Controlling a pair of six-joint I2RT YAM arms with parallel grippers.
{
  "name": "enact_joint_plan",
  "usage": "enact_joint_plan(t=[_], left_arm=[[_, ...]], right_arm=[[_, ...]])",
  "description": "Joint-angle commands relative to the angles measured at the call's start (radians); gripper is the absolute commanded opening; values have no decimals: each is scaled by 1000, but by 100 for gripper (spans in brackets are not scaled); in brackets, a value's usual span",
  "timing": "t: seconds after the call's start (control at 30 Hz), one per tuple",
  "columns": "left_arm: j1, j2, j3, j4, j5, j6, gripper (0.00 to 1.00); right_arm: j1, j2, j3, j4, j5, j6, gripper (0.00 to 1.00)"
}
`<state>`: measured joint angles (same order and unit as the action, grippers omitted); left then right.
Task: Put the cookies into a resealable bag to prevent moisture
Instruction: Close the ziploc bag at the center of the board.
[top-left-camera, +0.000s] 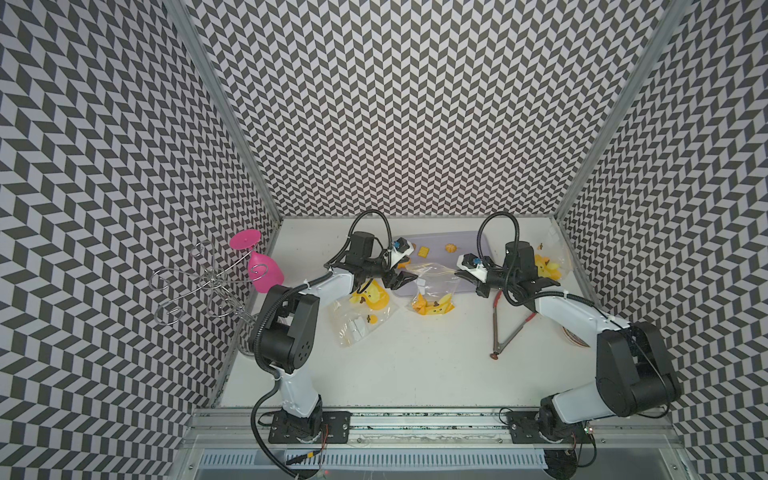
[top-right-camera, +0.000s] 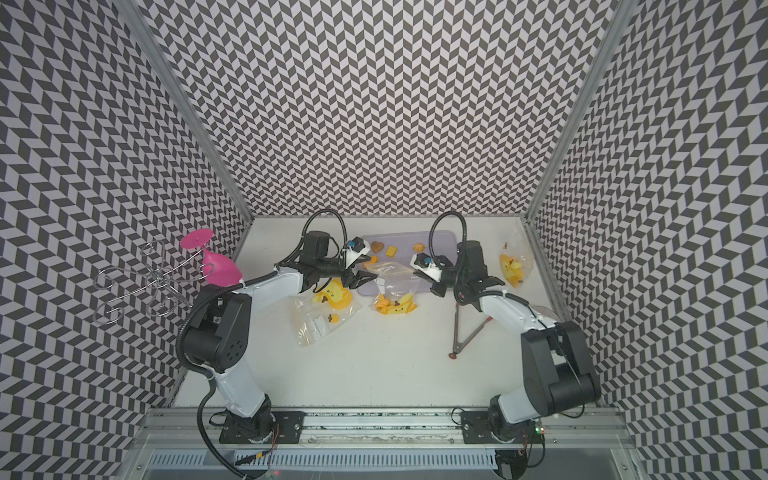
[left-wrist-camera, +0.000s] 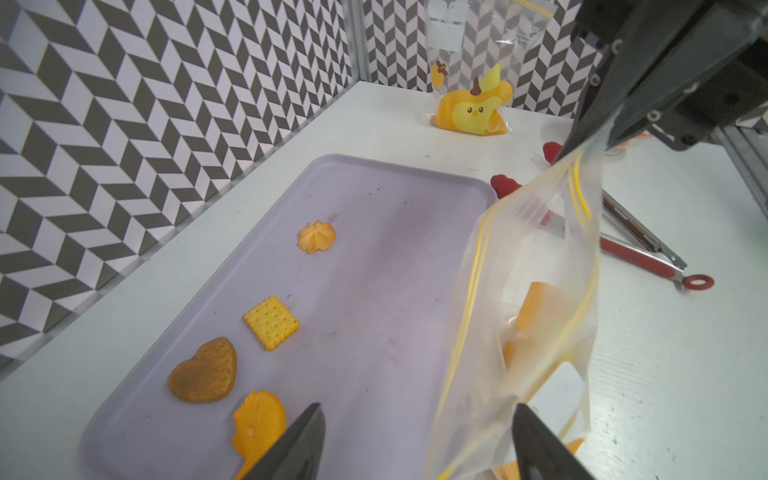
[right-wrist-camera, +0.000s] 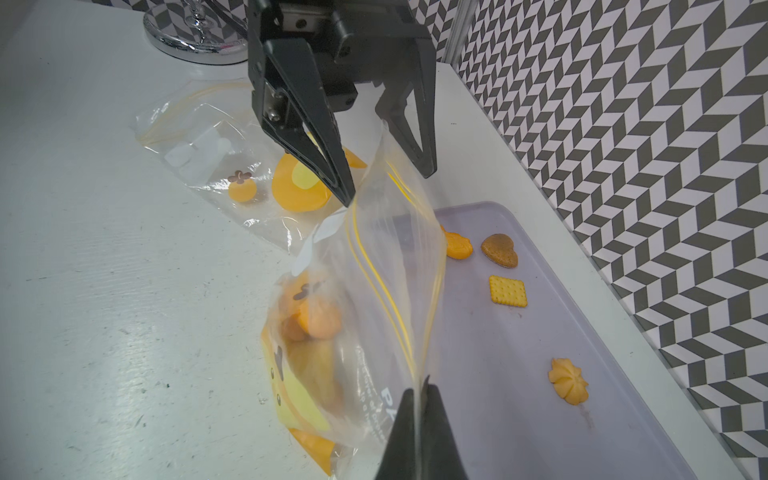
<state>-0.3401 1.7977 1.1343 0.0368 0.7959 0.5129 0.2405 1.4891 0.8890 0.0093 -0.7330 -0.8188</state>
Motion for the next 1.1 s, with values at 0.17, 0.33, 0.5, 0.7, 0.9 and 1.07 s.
enact_joint_plan(t=[0.17, 0.33, 0.5, 0.7, 0.9, 1.07], left_arm=[[1, 0, 6, -28, 52, 36, 58], [12, -9, 2, -25, 51, 29, 45], [24, -12, 10, -17, 74, 15, 28], [30, -14, 11, -24, 65, 6, 2], [44, -110, 24, -23, -26, -58, 0], [44, -245, 22, -52, -137, -119, 0]], right_arm=[[-2, -7, 10, 31, -18, -9, 0], [-2, -7, 9, 30, -3, -11, 0], [-2, -7, 11, 28, 5, -10, 0], [-2, -28, 0, 61, 19, 34, 0], [1, -96, -30, 122, 52, 122, 0], [33, -178, -29, 73, 142, 238, 0]])
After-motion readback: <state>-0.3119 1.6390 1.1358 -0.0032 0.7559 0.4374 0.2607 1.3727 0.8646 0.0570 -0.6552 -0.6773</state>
